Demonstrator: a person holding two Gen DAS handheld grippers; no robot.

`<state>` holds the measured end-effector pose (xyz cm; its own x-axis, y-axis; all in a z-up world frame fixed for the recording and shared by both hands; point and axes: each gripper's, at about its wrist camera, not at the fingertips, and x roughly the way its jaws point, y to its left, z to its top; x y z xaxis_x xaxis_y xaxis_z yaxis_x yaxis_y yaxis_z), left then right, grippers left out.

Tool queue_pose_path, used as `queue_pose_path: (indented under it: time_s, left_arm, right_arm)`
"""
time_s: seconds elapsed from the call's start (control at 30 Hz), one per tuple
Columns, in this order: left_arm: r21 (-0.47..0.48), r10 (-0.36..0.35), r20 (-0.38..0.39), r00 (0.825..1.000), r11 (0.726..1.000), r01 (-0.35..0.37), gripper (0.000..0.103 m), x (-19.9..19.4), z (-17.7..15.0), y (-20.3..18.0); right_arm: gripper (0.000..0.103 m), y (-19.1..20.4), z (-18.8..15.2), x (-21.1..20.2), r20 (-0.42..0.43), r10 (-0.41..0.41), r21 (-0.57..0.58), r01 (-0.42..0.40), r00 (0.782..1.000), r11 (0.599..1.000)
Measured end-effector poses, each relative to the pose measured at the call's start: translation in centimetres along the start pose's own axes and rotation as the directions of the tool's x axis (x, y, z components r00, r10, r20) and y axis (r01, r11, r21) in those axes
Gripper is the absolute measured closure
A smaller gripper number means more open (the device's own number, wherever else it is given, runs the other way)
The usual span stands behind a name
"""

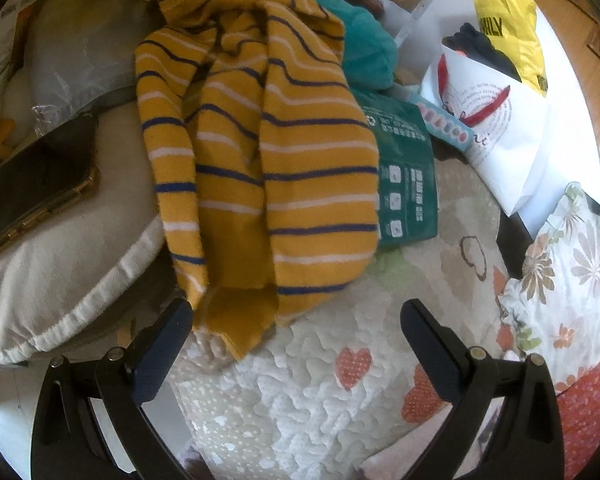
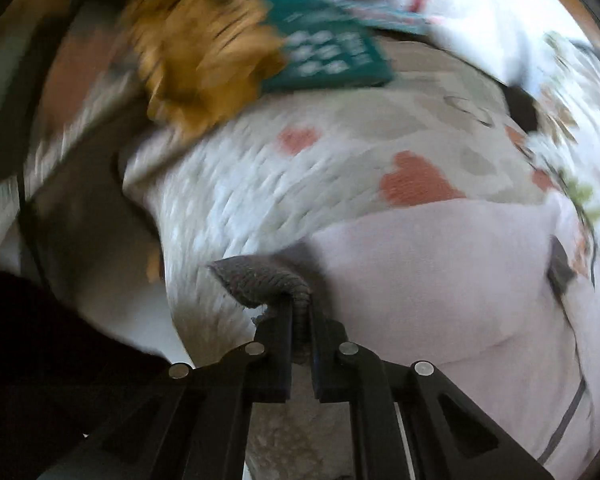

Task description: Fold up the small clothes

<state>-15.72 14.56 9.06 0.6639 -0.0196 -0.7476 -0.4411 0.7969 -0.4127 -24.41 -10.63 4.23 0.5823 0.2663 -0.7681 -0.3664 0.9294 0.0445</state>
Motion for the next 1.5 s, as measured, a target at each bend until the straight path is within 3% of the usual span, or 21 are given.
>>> queue_pose_path:
  time_s: [0.13,0.2,0.33,0.5,0.7,0.83,0.9,1.0,1.1,1.17,1.27,1.37,1.47,1.5]
  left_arm:
    - [0.047,-0.022,-0.025,0.999,0.999,0.023,0.000,0.4,-1.2,-2.3]
    - [0.080,-0.033,-0.034,0.999,0.996,0.036,0.000,0.5,-1.9,-3.8]
    - [0.174,-0.064,-0.068,0.996,0.982,0.075,0.000,1.0,-3.9,-7.6]
    - [0.290,-0.095,-0.140,0.986,0.948,0.133,0.000,2.1,-7.1,-12.7]
    - [0.432,-0.105,-0.190,0.976,0.884,0.179,0.000,2.8,-10.8,-17.8]
    - [0.505,-0.090,-0.223,0.971,0.841,0.194,0.000,3.4,-12.9,-20.2]
    - [0.524,-0.083,-0.232,0.969,0.829,0.197,0.000,3.7,-13.4,-20.8]
    - [0.540,-0.074,-0.241,0.968,0.818,0.197,0.000,4.1,-13.8,-21.1]
    - [0.541,-0.067,-0.256,0.964,0.817,0.200,0.000,4.5,-13.8,-20.8]
    - [0.539,-0.069,-0.275,0.959,0.815,0.213,0.000,4.8,-13.9,-20.5]
    - [0.532,-0.062,-0.321,0.945,0.814,0.234,0.000,5.6,-14.1,-19.7]
    - [0.474,-0.092,-0.430,0.898,0.823,0.311,0.001,6.8,-14.8,-18.6]
    - [0.375,-0.131,-0.564,0.815,0.839,0.394,0.014,8.3,-16.2,-17.2]
    - [0.368,-0.127,-0.581,0.804,0.840,0.399,0.018,8.5,-16.7,-17.0]
  right_arm:
    - [0.096,-7.0,2.7,-5.3,0.119,-0.022,0.223,-0.005,0.993,0.975]
    - [0.096,-11.6,3.1,-8.3,0.175,-0.062,0.355,-0.004,0.983,0.935]
    - [0.095,-21.3,0.9,-13.6,0.213,-0.187,0.603,0.021,0.959,0.798]
    - [0.095,-30.7,-6.4,-17.3,0.110,-0.339,0.797,0.120,0.934,0.592]
    - [0.096,-37.7,-13.4,-17.6,-0.055,-0.425,0.869,0.252,0.904,0.425]
    - [0.096,-40.1,-16.8,-16.6,-0.111,-0.418,0.890,0.277,0.902,0.361]
    - [0.095,-40.7,-18.0,-16.3,-0.128,-0.416,0.898,0.283,0.900,0.337]
    - [0.095,-41.4,-20.0,-17.0,-0.173,-0.448,0.903,0.324,0.877,0.284]
    - [0.095,-42.1,-22.5,-18.2,-0.182,-0.439,0.922,0.308,0.880,0.236]
    - [0.095,-42.0,-24.0,-19.3,-0.146,-0.420,0.937,0.261,0.896,0.232]
    - [0.095,-40.7,-25.5,-20.3,-0.096,-0.372,0.940,0.208,0.923,0.272]
    - [0.086,-38.8,-26.5,-20.3,-0.057,-0.309,0.939,0.156,0.949,0.307]
    - [0.069,-36.4,-27.4,-19.8,-0.024,-0.235,0.934,0.106,0.972,0.340]
    - [0.069,-35.6,-27.7,-19.5,-0.020,-0.215,0.931,0.097,0.976,0.353]
